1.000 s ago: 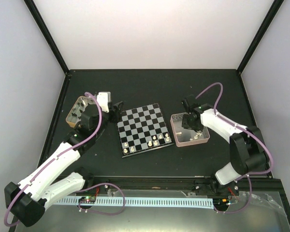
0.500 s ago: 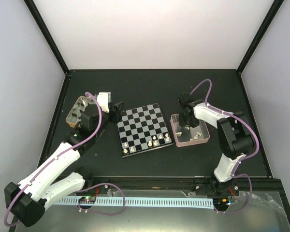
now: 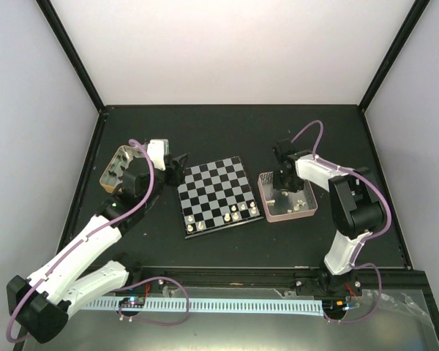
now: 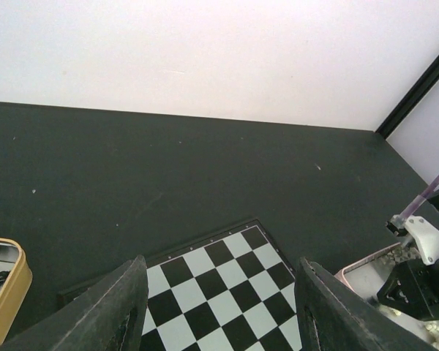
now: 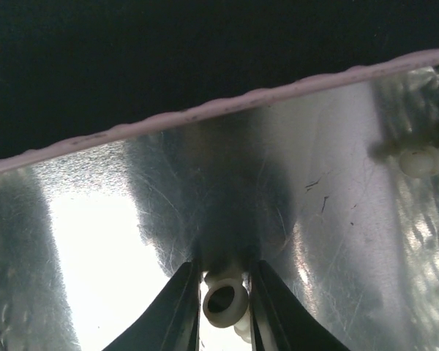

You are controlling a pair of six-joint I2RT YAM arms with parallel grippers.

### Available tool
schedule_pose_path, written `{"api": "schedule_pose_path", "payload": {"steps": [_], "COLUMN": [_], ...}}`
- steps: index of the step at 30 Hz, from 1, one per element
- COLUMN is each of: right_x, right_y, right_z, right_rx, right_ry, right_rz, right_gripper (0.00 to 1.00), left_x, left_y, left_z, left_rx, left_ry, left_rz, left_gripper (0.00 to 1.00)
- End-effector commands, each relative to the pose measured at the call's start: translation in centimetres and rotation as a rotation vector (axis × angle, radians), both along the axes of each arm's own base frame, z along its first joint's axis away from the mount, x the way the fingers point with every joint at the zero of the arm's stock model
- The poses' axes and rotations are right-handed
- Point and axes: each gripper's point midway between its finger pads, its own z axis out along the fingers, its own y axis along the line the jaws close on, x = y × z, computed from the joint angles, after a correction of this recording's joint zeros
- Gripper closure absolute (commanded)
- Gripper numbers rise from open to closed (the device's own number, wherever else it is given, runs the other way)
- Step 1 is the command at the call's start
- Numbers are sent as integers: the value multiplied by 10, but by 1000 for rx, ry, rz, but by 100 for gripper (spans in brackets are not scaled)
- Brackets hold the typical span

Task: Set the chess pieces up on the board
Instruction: Pick up the chess piece from the storage box.

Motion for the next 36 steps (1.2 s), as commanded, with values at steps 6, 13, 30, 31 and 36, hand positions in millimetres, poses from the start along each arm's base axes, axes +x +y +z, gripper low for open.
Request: {"api": "schedule_pose_path", "payload": {"steps": [6, 13, 30, 31, 36], "right_x": [-5, -11, 4, 3, -4], "right_y": [0, -1, 35, 41, 71], "right_z": [-11, -15, 63, 71, 115], "right_rx": [35, 35, 402, 461, 806], "right_ry": [38, 64, -185, -199, -234], "right_rz": [-16, -20, -219, -240, -360], "right_gripper": [74, 78, 91, 91, 91], "left_x": [3, 3, -21, -21, -25], "left_y": [0, -1, -73, -77, -97], "left_z": [13, 13, 16, 15, 3], "left_rx": [-22, -21, -80, -88, -112], "left_ry": [-36, -34, -24, -20, 19], "left_rz": [-1, -2, -422, -433, -452], "left_gripper": [43, 43, 40, 40, 41]}}
